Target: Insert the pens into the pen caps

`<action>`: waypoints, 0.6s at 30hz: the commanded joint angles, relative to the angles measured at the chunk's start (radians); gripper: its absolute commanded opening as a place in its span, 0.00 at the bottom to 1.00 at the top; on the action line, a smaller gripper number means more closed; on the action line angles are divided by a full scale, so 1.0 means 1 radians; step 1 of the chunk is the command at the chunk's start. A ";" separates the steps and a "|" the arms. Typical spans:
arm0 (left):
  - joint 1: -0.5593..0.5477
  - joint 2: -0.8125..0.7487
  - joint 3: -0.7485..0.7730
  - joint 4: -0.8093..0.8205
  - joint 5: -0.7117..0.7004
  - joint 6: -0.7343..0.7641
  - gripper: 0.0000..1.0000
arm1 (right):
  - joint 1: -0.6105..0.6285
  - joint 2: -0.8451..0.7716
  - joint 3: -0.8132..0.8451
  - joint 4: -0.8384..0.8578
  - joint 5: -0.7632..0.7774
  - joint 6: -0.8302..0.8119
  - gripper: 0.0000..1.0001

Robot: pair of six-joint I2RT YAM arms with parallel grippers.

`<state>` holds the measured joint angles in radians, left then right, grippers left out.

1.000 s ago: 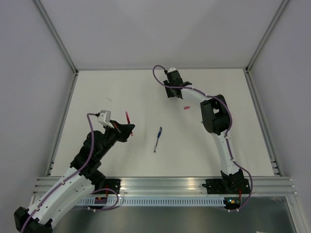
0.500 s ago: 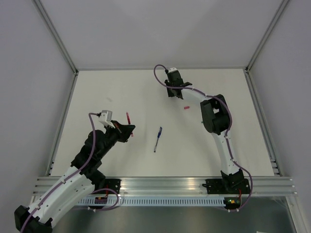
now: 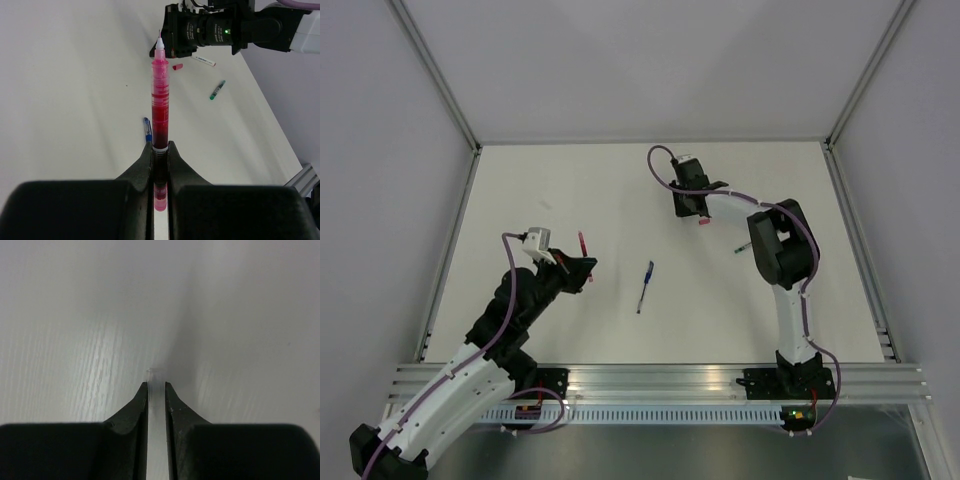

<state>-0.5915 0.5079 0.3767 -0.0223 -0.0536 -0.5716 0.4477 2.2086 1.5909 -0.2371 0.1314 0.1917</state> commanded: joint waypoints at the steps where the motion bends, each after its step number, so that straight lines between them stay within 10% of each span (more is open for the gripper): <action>1: -0.002 0.000 0.034 -0.002 -0.025 0.012 0.02 | 0.002 -0.100 -0.117 -0.061 -0.007 0.037 0.00; 18: -0.002 0.178 0.034 0.249 0.449 0.026 0.02 | 0.157 -0.725 -0.534 0.171 -0.091 0.265 0.00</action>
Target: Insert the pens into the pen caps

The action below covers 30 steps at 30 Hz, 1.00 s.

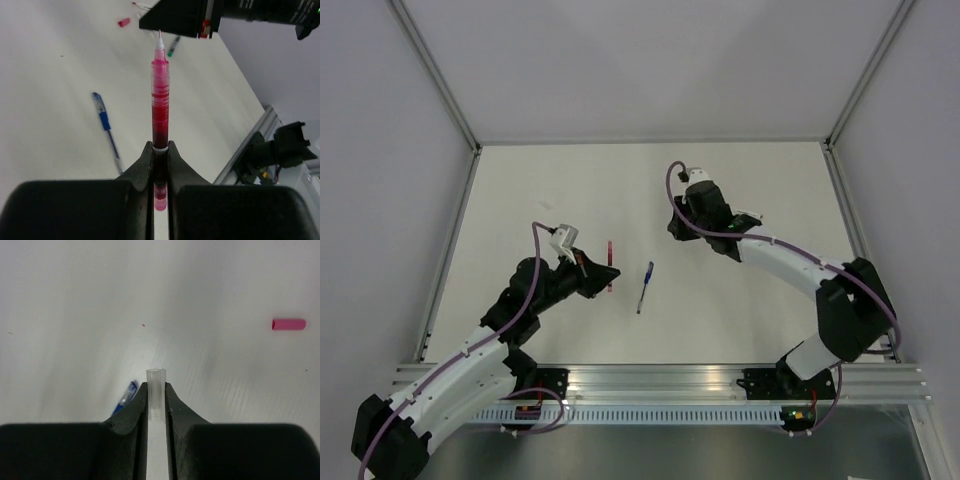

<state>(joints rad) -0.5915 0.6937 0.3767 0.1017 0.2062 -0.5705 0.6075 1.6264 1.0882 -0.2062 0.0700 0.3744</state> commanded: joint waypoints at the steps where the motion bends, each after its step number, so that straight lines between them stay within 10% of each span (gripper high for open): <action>1: -0.002 -0.017 0.024 0.182 0.234 0.012 0.02 | 0.001 -0.172 -0.053 0.172 -0.103 0.101 0.00; 19: -0.002 -0.230 -0.067 0.374 0.447 -0.048 0.02 | 0.103 -0.684 -0.320 0.614 -0.570 0.053 0.00; 30: -0.002 -0.226 -0.094 0.492 0.522 -0.112 0.02 | 0.150 -0.541 -0.422 1.222 -0.535 0.280 0.00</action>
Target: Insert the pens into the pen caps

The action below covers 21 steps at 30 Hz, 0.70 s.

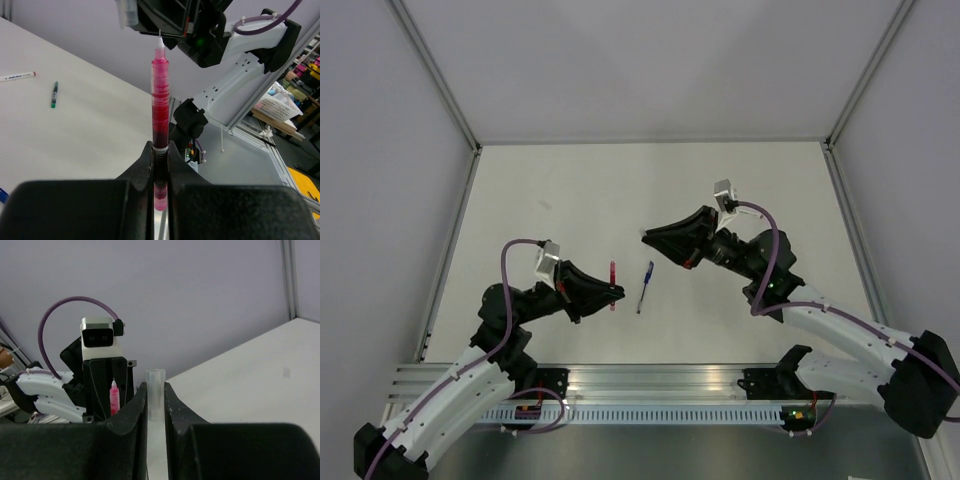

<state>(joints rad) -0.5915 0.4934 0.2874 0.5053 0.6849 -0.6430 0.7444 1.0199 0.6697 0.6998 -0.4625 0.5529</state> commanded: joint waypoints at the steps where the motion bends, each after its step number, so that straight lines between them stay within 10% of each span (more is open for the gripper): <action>1: -0.002 -0.051 -0.005 0.076 0.035 -0.029 0.02 | 0.018 0.084 -0.001 0.358 -0.001 0.120 0.00; 21: -0.002 -0.139 -0.014 0.018 -0.019 -0.007 0.02 | 0.197 0.278 0.209 0.409 0.076 0.067 0.00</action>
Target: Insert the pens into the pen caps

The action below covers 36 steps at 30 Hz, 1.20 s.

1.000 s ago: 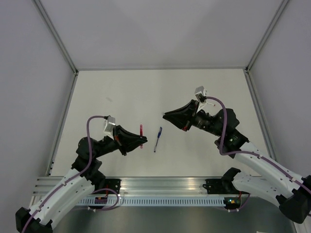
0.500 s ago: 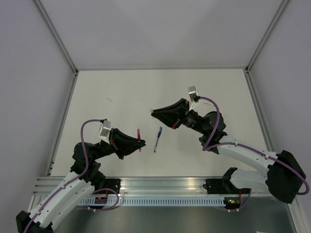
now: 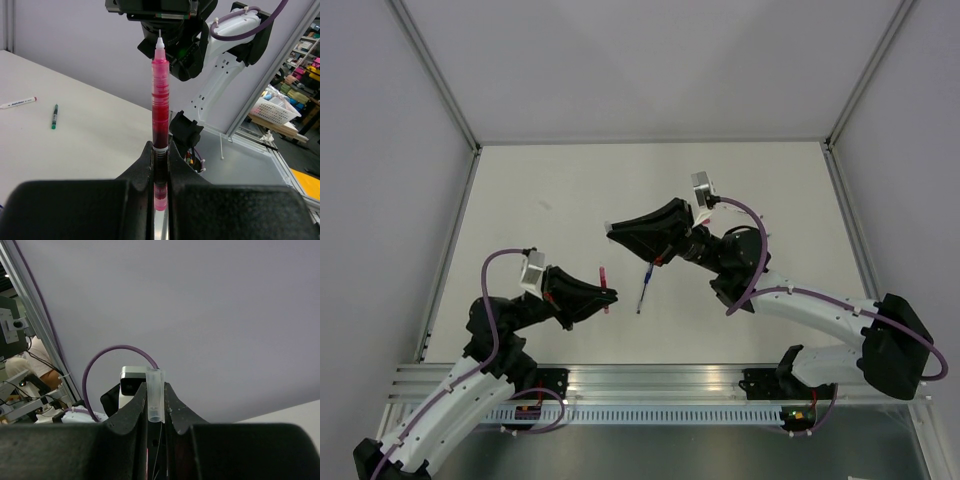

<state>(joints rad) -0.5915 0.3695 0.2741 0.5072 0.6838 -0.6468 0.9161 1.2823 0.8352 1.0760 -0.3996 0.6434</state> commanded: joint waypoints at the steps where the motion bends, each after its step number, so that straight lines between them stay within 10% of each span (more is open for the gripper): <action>1: -0.002 -0.020 -0.001 0.016 -0.017 -0.004 0.02 | 0.033 0.021 0.048 0.032 0.016 -0.028 0.00; 36: -0.002 -0.073 -0.001 -0.035 -0.055 0.019 0.02 | 0.145 0.045 0.062 -0.082 0.076 -0.160 0.00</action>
<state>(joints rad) -0.5915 0.2981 0.2737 0.4503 0.6300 -0.6456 1.0569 1.3537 0.8673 1.0035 -0.3374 0.5274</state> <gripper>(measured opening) 0.076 0.197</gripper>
